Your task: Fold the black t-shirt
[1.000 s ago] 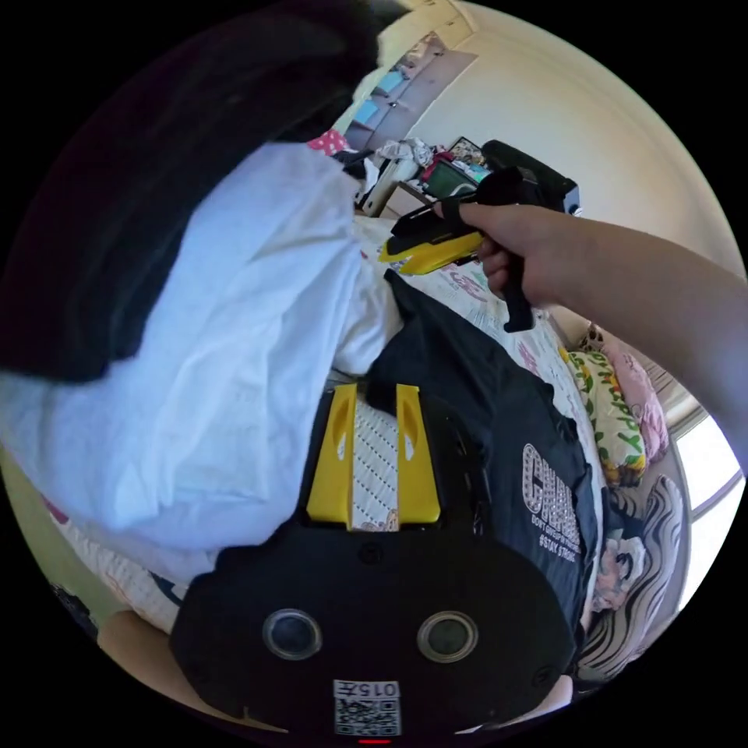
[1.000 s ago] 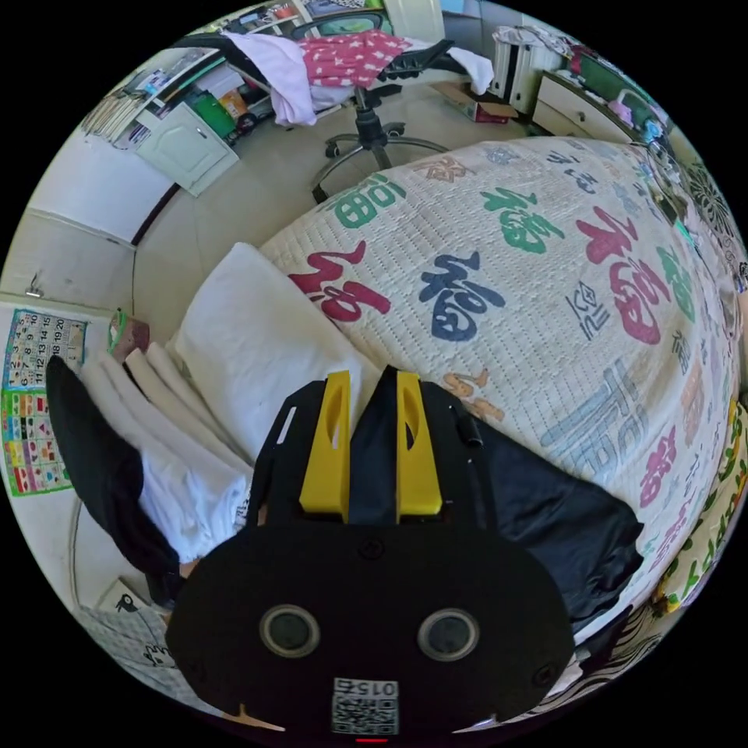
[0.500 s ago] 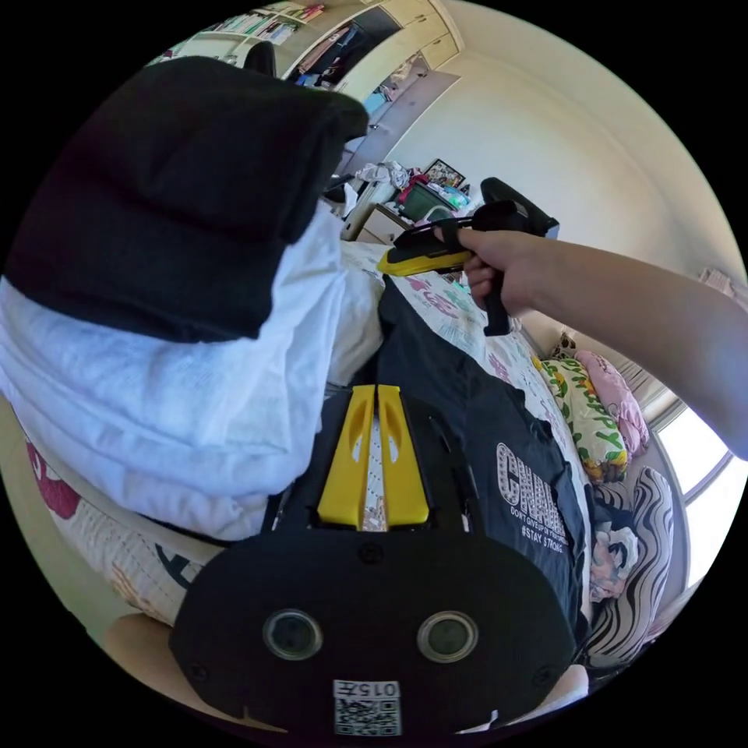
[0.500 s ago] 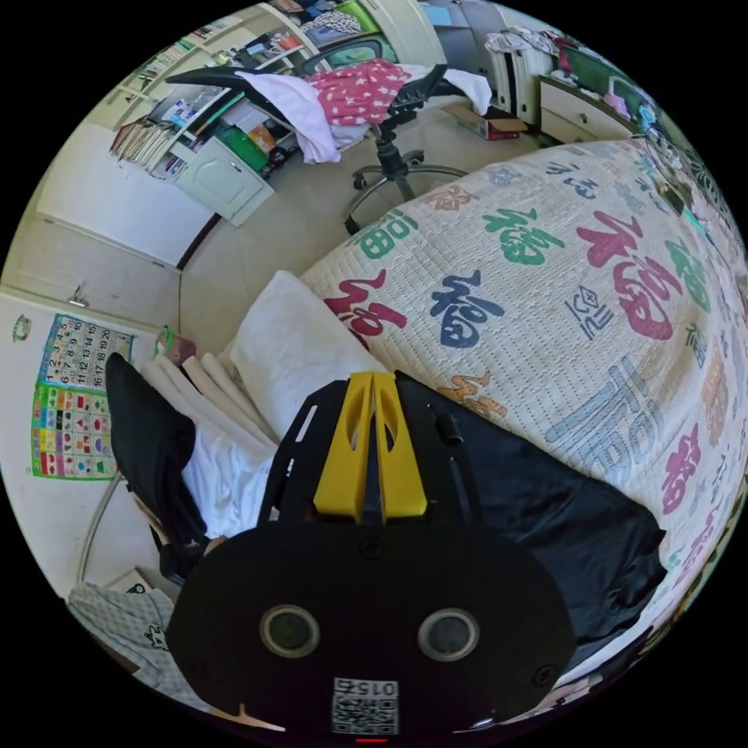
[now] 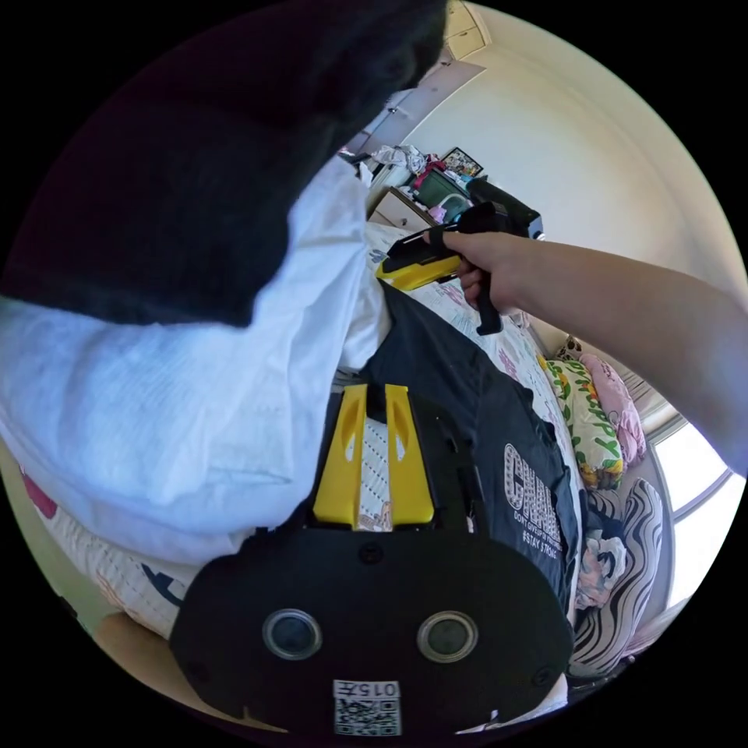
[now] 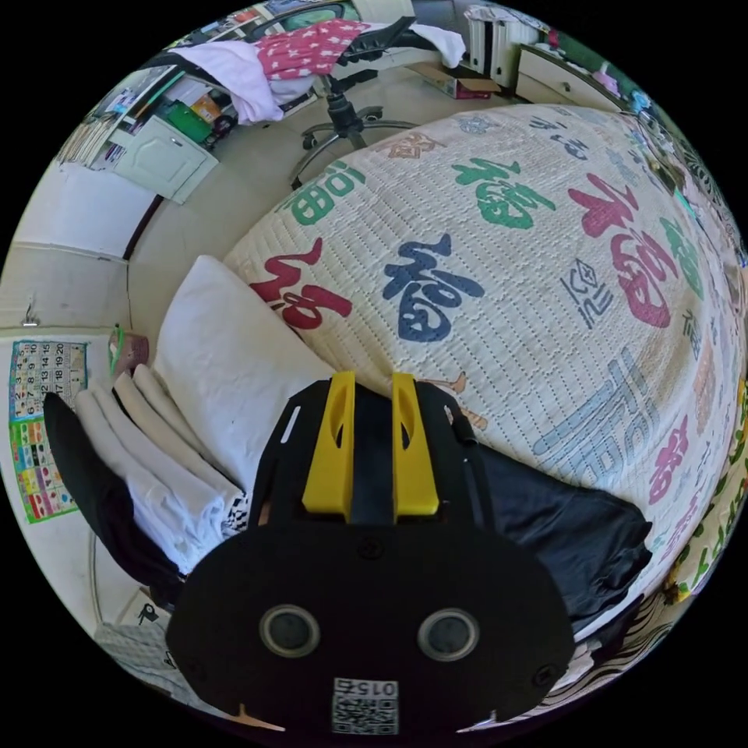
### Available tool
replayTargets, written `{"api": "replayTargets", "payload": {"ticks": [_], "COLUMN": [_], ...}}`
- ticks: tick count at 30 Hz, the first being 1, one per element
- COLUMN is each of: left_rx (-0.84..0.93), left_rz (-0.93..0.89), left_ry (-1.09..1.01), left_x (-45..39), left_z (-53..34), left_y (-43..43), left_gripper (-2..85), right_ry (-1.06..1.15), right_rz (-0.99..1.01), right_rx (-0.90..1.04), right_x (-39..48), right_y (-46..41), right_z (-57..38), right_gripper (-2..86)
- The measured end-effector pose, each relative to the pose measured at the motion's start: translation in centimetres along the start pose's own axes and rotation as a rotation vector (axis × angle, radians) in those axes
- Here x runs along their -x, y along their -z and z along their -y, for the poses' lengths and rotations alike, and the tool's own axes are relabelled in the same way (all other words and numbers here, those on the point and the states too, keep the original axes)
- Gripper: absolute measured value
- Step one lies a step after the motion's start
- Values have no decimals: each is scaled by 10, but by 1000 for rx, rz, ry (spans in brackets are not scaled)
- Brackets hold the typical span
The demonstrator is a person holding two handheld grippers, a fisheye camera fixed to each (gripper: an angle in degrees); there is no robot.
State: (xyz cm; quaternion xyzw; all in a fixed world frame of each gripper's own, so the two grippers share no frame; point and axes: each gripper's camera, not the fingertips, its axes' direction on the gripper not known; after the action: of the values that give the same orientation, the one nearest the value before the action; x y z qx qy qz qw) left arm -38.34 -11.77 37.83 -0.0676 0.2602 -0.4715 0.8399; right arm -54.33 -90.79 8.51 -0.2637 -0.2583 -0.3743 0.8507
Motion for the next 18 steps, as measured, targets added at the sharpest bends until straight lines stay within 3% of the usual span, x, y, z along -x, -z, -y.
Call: {"api": "replayTargets", "payload": {"ticks": [6,18], "left_rx": [-5,-47], "left_rz": [-19,-21], "left_ry": [9,-6], "left_x": [2,-14], "left_z": [3,1], "left_y": [2,8], "left_gripper": [-6,-8], "right_ry": [-13,-38], "right_rz": [84,199], "right_rx": [0,-80], "right_x": [-17,-81], "right_y": [3,27], "right_z": [-3,-55], "right_gripper": [95,-7]}}
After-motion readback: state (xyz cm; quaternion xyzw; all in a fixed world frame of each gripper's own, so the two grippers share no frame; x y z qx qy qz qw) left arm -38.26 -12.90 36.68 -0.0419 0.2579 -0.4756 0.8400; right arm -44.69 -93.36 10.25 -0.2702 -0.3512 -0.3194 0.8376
